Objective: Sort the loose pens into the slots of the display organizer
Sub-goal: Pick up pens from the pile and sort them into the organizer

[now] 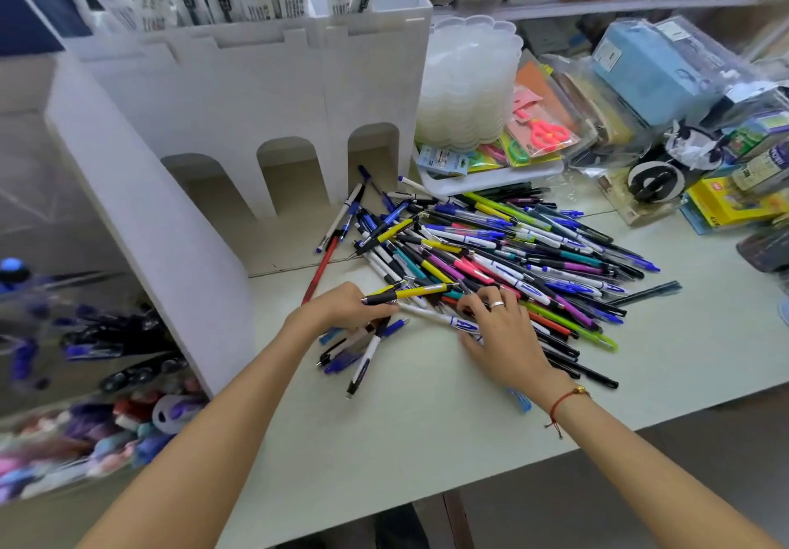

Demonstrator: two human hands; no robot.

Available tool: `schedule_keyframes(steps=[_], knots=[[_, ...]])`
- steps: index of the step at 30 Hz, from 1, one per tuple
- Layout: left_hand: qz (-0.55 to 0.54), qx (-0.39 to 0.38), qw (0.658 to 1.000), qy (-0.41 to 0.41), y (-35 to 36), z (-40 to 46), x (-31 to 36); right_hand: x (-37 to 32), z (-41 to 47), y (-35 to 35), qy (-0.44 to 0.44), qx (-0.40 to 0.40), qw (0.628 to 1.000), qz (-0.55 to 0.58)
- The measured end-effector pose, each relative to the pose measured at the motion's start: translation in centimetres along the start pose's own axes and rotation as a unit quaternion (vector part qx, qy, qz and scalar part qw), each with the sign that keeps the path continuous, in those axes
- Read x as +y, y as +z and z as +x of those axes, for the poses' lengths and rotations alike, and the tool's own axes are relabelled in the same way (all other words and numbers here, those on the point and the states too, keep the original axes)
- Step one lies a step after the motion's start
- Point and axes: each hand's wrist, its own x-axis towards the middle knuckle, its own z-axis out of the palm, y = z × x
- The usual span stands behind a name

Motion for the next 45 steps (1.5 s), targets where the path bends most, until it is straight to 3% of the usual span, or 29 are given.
schedule_keyframes(steps=[3, 6, 8, 11, 13, 14, 17, 18, 22, 24, 26, 29, 32, 36, 40, 45], knots=[[-0.034, 0.015, 0.999, -0.009, 0.0, -0.7, -0.3, -0.6, -0.1, -0.8, 0.014, -0.022, 1.000, 0.017], [-0.136, 0.024, 0.990, 0.011, 0.6, -1.4, -0.6, -2.0, -0.5, -1.6, 0.029, 0.030, 0.999, 0.028], [-0.187, 0.038, 0.981, 0.028, 1.2, -2.1, -0.5, -3.8, -0.8, -2.1, 0.037, 0.037, 0.994, 0.100], [-0.247, 0.036, 0.968, 0.037, 2.2, -3.0, -0.3, -6.6, -0.2, -2.3, 0.085, -0.080, 0.952, 0.283], [-0.276, 0.026, 0.960, 0.037, 2.6, -3.6, -0.2, -7.7, 0.7, -2.6, 0.131, -0.144, 0.901, 0.387], [-0.285, 0.025, 0.957, 0.037, 2.8, -3.9, -0.2, -8.0, 1.1, -2.9, 0.158, -0.163, 0.857, 0.464], [-0.286, 0.032, 0.957, 0.038, 3.0, -4.7, -0.5, -8.5, 2.3, -4.7, 0.214, -0.173, 0.655, 0.704], [-0.280, 0.030, 0.959, 0.039, 3.0, -5.1, -0.6, -8.6, 2.6, -5.3, 0.217, -0.156, 0.631, 0.728], [-0.265, 0.022, 0.963, 0.045, 2.9, -6.7, -0.7, -9.3, 3.1, -6.9, 0.216, -0.041, 0.704, 0.676], [-0.343, 0.007, 0.938, 0.048, 3.0, -7.4, -1.0, -9.3, 3.3, -7.7, 0.240, 0.025, 0.674, 0.698], [-0.502, -0.015, 0.864, 0.035, 3.1, -7.8, -1.6, -8.6, 3.6, -8.5, 0.271, 0.069, 0.650, 0.707], [-0.628, -0.037, 0.776, 0.030, 3.1, -8.1, -2.2, -8.1, 3.5, -9.0, 0.261, -0.004, 0.697, 0.668], [-0.669, -0.053, 0.740, 0.038, 3.2, -8.6, -1.6, -9.1, 3.0, -9.0, 0.222, -0.111, 0.745, 0.619], [-0.678, -0.057, 0.731, 0.041, 3.6, -9.3, -1.1, -10.2, 2.1, -9.1, 0.191, -0.195, 0.753, 0.599], [-0.687, -0.055, 0.724, 0.038, 3.5, -10.3, -1.8, -10.7, 1.2, -9.8, 0.195, -0.203, 0.748, 0.601], [-0.640, -0.032, 0.766, 0.055, 3.1, -12.7, -2.6, -12.5, -0.1, -11.4, 0.206, -0.186, 0.747, 0.604]])
